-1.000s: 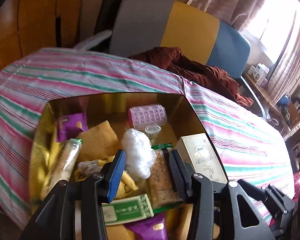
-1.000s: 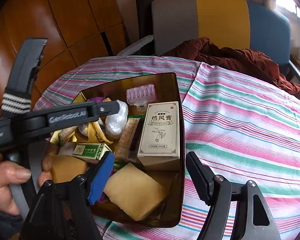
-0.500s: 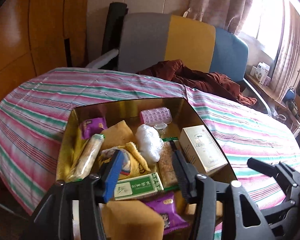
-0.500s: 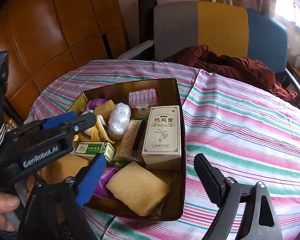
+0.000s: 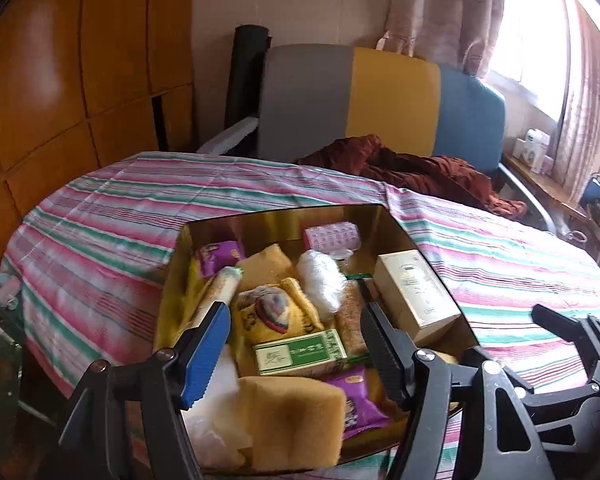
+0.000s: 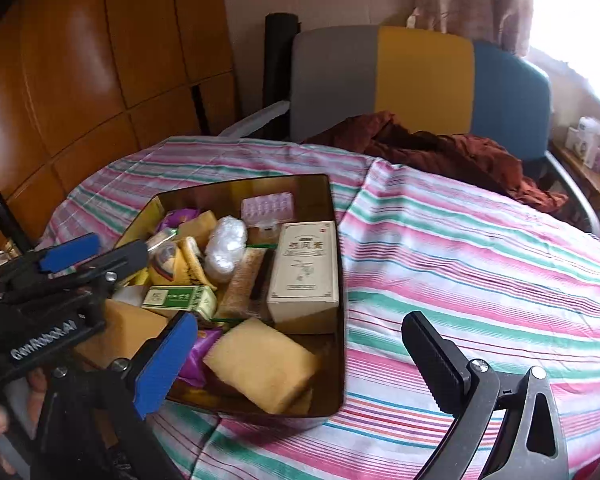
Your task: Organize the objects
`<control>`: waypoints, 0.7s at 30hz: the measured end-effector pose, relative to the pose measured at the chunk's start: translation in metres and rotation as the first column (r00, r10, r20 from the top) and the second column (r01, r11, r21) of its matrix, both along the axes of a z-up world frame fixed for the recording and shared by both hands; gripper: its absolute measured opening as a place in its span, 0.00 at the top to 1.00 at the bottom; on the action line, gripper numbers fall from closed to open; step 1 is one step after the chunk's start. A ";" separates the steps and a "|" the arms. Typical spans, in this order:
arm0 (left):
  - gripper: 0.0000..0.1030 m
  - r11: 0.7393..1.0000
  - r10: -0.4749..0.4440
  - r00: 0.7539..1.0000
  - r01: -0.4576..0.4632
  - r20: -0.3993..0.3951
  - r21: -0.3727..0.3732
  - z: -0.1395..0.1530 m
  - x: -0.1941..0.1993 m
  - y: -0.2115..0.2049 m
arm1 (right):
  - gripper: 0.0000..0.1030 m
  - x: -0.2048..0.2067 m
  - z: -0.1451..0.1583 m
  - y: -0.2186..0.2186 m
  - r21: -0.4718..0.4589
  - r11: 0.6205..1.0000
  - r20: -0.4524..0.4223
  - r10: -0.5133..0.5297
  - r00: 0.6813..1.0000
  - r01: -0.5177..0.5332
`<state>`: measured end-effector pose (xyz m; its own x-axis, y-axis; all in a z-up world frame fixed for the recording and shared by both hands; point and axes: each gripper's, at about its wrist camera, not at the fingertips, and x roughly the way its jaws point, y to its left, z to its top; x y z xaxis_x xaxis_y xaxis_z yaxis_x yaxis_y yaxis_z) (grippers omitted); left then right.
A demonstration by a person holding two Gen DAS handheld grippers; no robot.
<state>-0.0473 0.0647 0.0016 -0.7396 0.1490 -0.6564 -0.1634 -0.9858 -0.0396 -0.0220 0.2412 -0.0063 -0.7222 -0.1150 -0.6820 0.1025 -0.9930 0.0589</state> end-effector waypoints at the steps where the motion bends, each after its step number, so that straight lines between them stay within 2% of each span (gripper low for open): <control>1: 0.33 1.000 0.006 1.000 -0.006 -0.004 -0.001 0.001 0.003 -0.001 | 0.00 0.002 0.000 0.000 0.017 1.000 -0.007 -0.013 1.000 0.013; 4: 0.33 0.999 0.036 0.999 -0.036 -0.013 -0.021 0.002 0.009 -0.004 | 0.00 0.006 -0.001 -0.001 0.065 0.997 -0.023 -0.036 0.999 0.038; 9: 0.33 0.984 0.135 0.991 -0.137 -0.023 -0.112 0.003 0.019 -0.006 | 0.00 0.009 -0.003 0.000 0.075 0.996 -0.032 -0.048 0.998 0.050; 13: 0.33 0.981 0.162 0.986 -0.164 -0.031 -0.101 0.003 0.029 -0.011 | 0.00 0.010 -0.001 0.002 0.030 0.998 -0.036 -0.047 0.998 0.048; 21: 0.33 0.990 0.135 0.990 -0.136 -0.050 -0.032 0.009 0.045 -0.016 | 0.00 0.018 0.001 -0.003 0.000 1.000 -0.031 -0.030 0.999 0.030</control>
